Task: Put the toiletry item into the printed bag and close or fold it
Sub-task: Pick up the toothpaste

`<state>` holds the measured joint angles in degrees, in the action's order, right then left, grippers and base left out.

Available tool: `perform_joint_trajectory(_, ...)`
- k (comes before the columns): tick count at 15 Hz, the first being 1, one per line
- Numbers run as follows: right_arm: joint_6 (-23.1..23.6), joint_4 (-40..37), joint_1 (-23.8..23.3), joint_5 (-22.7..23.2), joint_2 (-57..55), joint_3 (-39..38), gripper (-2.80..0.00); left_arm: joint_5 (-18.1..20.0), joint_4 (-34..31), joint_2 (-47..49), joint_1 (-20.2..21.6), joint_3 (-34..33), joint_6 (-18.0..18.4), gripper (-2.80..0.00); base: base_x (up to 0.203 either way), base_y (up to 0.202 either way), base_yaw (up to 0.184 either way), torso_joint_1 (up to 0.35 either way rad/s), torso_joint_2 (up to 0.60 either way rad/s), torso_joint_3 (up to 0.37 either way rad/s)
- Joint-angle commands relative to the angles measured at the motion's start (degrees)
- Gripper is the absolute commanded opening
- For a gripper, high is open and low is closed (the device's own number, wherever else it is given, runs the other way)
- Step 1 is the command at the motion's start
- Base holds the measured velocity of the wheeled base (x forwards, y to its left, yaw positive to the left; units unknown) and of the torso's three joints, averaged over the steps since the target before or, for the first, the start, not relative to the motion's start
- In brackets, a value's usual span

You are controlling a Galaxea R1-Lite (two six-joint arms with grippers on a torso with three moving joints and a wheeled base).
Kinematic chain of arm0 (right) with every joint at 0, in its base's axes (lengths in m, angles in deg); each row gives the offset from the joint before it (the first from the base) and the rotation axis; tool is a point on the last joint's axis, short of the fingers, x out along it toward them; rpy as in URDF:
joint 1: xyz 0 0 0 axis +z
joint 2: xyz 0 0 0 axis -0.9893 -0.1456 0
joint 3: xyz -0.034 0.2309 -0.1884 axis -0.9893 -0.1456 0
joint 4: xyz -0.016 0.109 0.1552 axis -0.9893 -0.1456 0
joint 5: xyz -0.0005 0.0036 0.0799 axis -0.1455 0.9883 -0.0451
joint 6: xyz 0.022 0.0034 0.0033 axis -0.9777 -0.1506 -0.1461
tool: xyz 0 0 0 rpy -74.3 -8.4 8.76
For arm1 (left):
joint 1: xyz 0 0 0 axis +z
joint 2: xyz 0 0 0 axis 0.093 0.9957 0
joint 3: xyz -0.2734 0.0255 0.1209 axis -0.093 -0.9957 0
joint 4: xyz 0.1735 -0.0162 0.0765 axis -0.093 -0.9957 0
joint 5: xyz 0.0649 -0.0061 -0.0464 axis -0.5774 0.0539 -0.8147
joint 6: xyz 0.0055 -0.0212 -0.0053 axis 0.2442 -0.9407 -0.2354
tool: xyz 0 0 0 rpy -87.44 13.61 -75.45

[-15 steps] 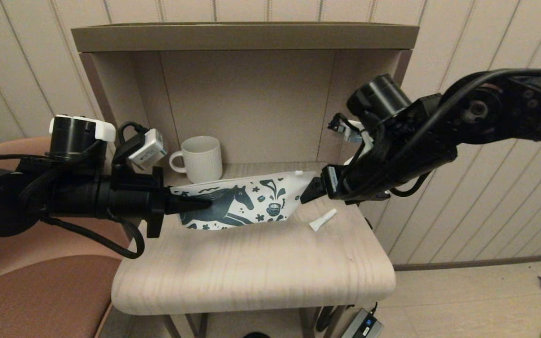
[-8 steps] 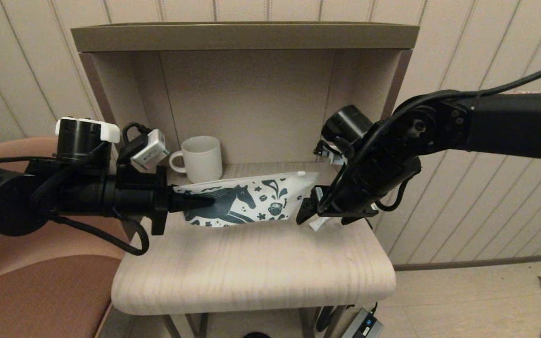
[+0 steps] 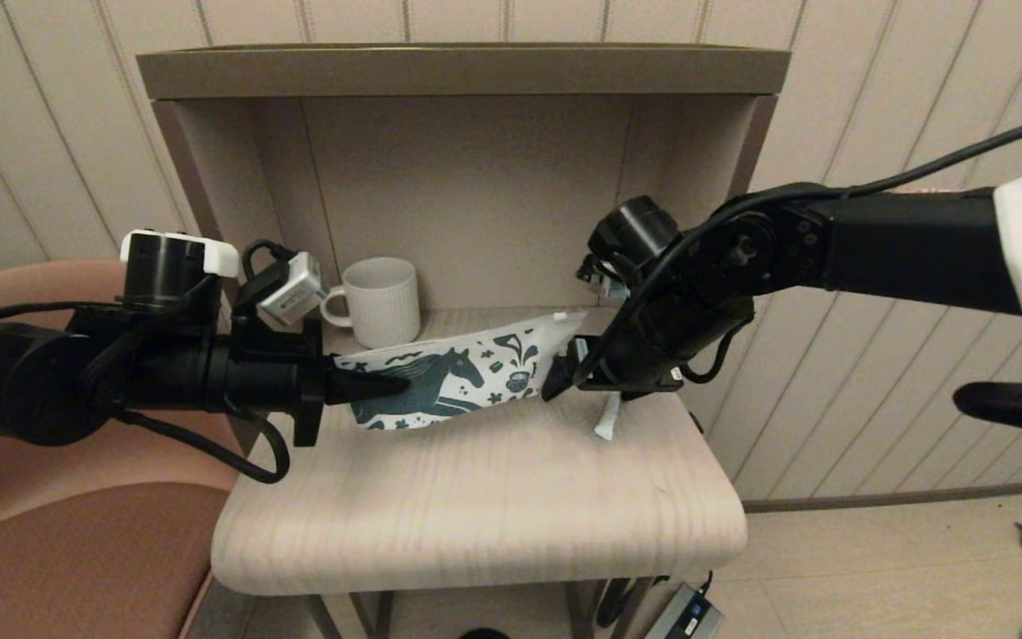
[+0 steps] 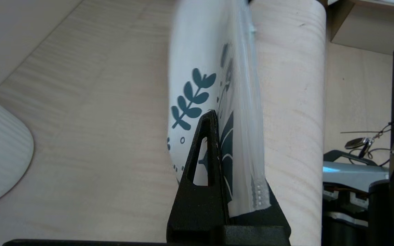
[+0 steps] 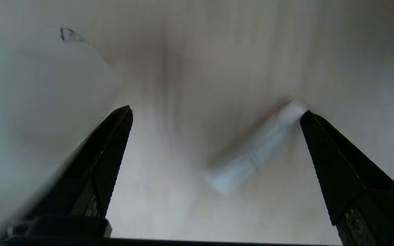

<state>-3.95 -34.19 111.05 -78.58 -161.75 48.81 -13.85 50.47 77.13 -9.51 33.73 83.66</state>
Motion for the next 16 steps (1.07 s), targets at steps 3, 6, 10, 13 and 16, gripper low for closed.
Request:
perform_joint_trajectory(3, -0.06, 0.32, 0.10, 0.02, -1.36, 0.08, 0.00, 0.27, 0.93, 0.69, -0.01, 0.01, 0.17, -2.80, 0.000, 0.000, 0.000, 0.000, 0.00, 0.000)
perform_joint_trajectory(6, 0.00, -2.54, -0.05, -1.74, -0.32, -0.10, 0.00, 0.27, 0.93, 0.79, -0.01, 0.10, 0.17, -2.80, 0.000, 0.000, 0.000, 0.000, 0.00, 0.000)
perform_joint_trajectory(10, 2.11, -5.42, 0.63, -9.21, 1.26, -0.02, 0.00, 0.36, 0.93, 0.88, -0.01, 0.19, 0.10, -2.80, 0.000, 0.000, 0.000, 0.000, 0.00, 0.000)
perform_joint_trajectory(13, 2.22, -5.32, 0.81, -10.64, 0.92, -0.01, 0.00, 0.36, 0.93, 0.88, -0.01, 0.19, 0.09, -2.80, 0.000, 0.000, 0.000, 0.000, 0.00, 0.000)
perform_joint_trajectory(16, 2.05, -4.92, 0.89, -10.47, -0.12, -0.01, 0.00, 0.36, 0.93, 0.88, 0.07, 0.10, 0.17, -2.80, 0.000, 0.000, 0.000, 0.000, 0.00, 0.000)
